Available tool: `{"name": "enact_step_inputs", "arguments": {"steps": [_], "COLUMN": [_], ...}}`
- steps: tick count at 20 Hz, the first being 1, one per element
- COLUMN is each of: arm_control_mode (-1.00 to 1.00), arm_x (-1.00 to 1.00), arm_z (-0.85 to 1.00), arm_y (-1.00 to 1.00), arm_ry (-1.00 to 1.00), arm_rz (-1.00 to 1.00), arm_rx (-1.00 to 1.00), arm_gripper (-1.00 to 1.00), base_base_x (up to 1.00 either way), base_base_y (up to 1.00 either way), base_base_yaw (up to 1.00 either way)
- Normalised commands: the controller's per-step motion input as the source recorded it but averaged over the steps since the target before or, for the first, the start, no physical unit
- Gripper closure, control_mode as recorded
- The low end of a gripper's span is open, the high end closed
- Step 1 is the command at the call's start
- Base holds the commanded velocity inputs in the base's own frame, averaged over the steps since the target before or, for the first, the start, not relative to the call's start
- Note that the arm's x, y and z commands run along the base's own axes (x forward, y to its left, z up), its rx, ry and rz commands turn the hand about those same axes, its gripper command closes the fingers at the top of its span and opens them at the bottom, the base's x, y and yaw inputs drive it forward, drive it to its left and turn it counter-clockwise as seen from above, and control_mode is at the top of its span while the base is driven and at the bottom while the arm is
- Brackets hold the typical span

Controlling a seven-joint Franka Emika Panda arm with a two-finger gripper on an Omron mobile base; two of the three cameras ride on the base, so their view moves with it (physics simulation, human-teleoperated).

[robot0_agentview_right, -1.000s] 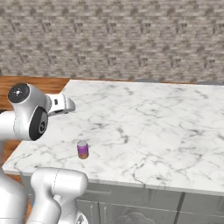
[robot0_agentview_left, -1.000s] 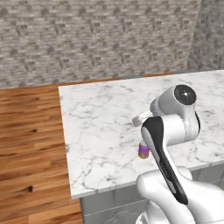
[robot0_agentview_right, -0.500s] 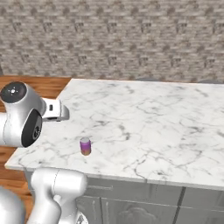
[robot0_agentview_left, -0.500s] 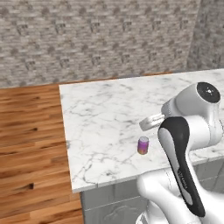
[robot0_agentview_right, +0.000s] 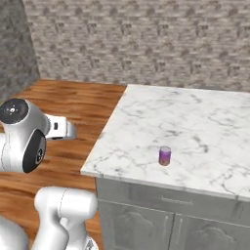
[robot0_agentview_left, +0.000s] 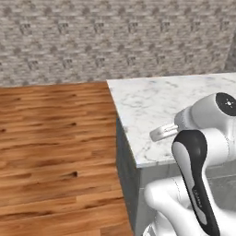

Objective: Move the drinks to the dining counter.

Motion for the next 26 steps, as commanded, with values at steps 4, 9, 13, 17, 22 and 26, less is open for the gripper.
{"name": "enact_step_inputs", "arguments": {"steps": [4, 9, 13, 17, 22, 26], "arm_control_mode": [1.00, 1.00, 1.00, 1.00, 1.00, 1.00], "arm_x": [0.00, 0.00, 0.00, 0.00, 0.00, 0.00], "arm_z": [0.00, 0.00, 0.00, 0.00, 0.00, 0.00], "arm_y": [0.00, 0.00, 0.00, 0.00, 0.00, 0.00], "arm_ry": [0.00, 0.00, 0.00, 0.00, 0.00, 0.00], "arm_rz": [0.00, 0.00, 0.00, 0.00, 0.00, 0.00], "arm_rx": [0.00, 0.00, 0.00, 0.00, 0.00, 0.00], "arm_gripper": [-1.00, -1.00, -1.00, -1.00, -1.00, -1.00], "base_base_x": [-0.14, -0.20, -0.28, -0.32, -0.27, -0.20], "base_base_y": [1.00, 1.00, 1.00, 1.00, 0.98, 0.85], "base_base_yaw": [0.26, 0.28, 0.44, 0.53, 0.57, 0.59]}}
